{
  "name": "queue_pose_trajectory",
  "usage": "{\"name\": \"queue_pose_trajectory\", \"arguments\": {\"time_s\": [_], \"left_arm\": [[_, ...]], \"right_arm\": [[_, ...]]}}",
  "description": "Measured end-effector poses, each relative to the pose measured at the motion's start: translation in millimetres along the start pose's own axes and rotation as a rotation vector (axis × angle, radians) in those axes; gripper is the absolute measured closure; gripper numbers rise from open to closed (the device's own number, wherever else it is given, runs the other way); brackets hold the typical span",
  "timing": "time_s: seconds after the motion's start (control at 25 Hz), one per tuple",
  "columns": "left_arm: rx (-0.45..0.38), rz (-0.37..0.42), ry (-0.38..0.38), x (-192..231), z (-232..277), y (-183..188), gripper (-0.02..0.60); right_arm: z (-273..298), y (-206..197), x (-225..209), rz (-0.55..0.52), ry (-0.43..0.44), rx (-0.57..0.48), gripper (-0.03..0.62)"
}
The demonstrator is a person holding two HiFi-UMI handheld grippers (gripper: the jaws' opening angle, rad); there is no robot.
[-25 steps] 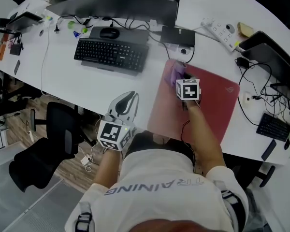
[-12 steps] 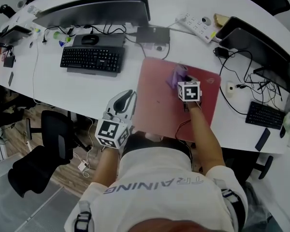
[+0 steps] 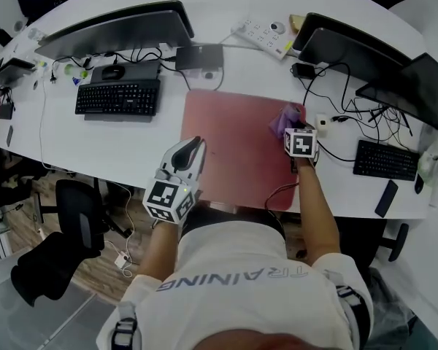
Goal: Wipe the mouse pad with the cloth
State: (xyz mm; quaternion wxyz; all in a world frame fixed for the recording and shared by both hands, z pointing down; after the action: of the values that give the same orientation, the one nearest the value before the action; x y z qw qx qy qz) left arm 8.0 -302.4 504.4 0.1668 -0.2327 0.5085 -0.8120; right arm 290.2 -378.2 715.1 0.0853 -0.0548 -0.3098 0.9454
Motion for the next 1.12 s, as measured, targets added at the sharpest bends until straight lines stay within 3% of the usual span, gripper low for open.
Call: {"name": "queue_pose_trajectory", "arguments": {"time_s": [0.28, 0.48, 0.84, 1.12], "left_arm": [[-0.027, 0.015, -0.031, -24, 3, 1, 0.548], [-0.026, 0.007, -0.008, -6, -12, 0, 0.548], [-0.059, 0.008, 0.007, 54, -58, 15, 0.548], [-0.052, 0.004, 0.004, 108, -100, 8, 0.548]], "right_arm": [[-21, -12, -53, 0.01, -0.017, 0.052, 0.51], [-46, 2, -32, 0.074, 0.041, -0.063, 0.511], [-112, 64, 97, 0.052, 0.162, -0.274, 0.511], [-106, 75, 233, -0.002, 0.311, -0.276, 0.511]]}}
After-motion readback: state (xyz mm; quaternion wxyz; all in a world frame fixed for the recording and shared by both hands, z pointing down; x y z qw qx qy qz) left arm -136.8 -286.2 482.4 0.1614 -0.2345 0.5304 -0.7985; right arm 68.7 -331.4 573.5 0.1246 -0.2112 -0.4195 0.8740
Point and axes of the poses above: the fingertips, and each gripper's own axes: z forward along the fingers, x to its left, y out of its top, the point moved 1 cm from there along -z, backward along the fingers, and after that the axes turned 2 degrees about y, right-handed, at the moved point
